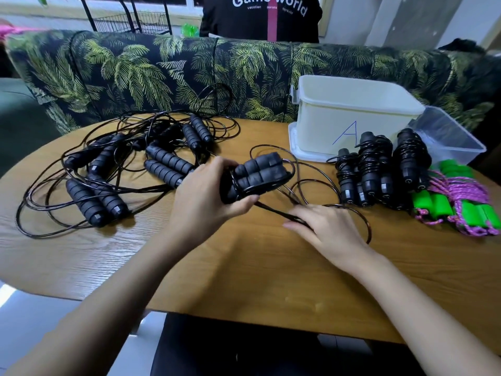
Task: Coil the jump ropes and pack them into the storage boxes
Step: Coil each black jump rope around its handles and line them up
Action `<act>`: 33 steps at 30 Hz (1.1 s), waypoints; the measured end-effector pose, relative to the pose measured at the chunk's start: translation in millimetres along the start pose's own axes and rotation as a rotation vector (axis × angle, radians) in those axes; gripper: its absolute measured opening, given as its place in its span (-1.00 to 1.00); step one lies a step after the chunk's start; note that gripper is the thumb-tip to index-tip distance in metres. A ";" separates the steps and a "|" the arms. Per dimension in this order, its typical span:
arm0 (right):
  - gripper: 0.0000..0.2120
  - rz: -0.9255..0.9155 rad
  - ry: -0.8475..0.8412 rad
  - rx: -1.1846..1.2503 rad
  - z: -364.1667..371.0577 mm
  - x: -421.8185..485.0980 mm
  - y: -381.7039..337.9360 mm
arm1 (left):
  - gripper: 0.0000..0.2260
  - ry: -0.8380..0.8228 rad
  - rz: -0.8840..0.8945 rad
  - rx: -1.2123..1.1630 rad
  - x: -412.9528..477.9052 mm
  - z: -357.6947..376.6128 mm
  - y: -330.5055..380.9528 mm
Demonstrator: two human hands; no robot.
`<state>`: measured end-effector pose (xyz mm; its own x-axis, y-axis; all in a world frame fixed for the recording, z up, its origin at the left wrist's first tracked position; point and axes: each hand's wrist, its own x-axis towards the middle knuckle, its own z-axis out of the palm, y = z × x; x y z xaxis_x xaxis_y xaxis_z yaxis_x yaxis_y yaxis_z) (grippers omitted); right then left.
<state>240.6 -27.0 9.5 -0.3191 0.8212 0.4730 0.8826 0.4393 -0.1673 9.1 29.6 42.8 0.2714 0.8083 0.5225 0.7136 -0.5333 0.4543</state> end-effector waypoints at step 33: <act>-0.76 0.173 0.029 0.135 -38.7 84.2 -34.6 | -0.19 -0.016 0.380 0.524 -7.0 2.3 10.0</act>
<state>196.6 12.9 88.5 -0.1555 0.8786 0.4514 0.8687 0.3392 -0.3610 15.8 19.1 42.0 0.5742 0.5928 0.5647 0.7852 -0.5940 -0.1749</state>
